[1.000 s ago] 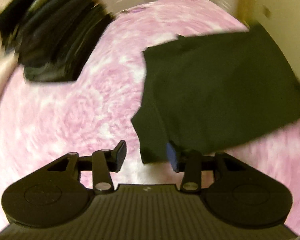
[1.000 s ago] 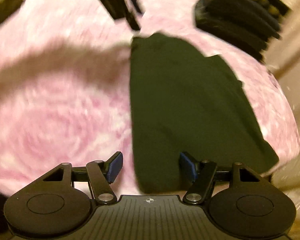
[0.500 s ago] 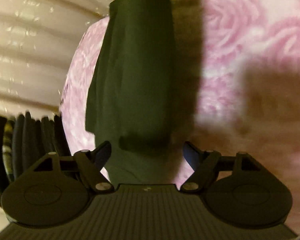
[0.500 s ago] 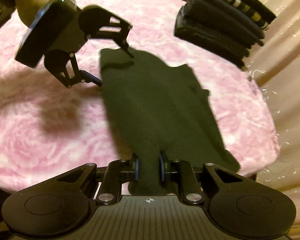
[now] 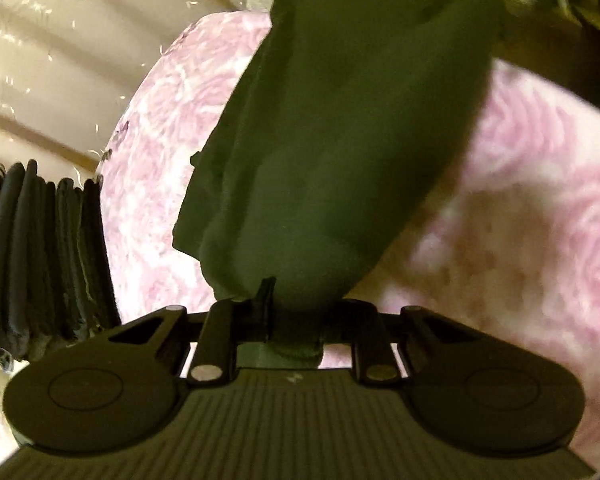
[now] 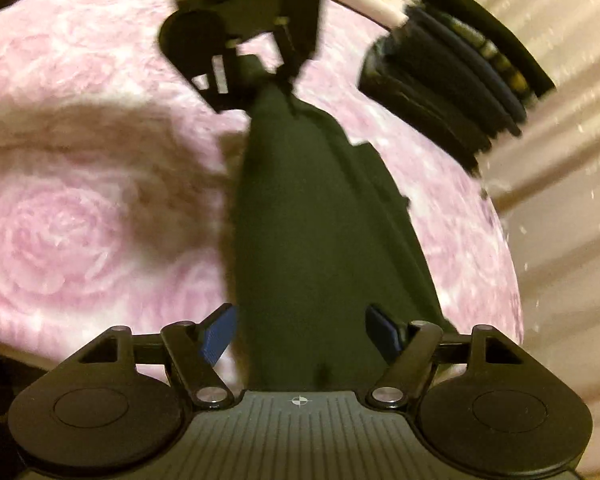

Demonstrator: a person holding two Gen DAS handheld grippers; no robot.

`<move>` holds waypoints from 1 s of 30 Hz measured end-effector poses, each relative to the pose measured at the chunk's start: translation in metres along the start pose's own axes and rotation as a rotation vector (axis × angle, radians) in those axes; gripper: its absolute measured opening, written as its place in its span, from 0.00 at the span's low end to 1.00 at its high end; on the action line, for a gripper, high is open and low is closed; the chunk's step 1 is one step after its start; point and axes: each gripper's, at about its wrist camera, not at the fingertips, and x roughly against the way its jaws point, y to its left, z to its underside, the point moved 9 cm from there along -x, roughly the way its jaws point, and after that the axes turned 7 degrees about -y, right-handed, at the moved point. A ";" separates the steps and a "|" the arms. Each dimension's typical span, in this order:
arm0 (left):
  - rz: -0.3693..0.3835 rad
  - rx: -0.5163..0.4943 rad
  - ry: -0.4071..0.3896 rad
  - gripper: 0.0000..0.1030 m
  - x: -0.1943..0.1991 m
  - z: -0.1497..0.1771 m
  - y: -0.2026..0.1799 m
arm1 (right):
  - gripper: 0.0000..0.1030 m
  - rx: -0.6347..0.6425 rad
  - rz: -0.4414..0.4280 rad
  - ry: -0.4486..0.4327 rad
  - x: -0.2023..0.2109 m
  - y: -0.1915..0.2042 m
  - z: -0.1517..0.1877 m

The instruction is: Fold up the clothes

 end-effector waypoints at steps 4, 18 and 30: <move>0.033 0.063 0.011 0.16 0.002 -0.001 0.006 | 0.71 0.078 0.011 0.093 -0.041 0.006 0.021; 0.128 0.192 0.055 0.15 0.076 -0.026 0.023 | 0.18 0.058 -0.074 0.084 0.055 -0.074 -0.009; -0.004 0.281 0.105 0.15 0.169 -0.044 0.081 | 0.17 0.159 -0.109 -0.112 0.109 -0.139 -0.088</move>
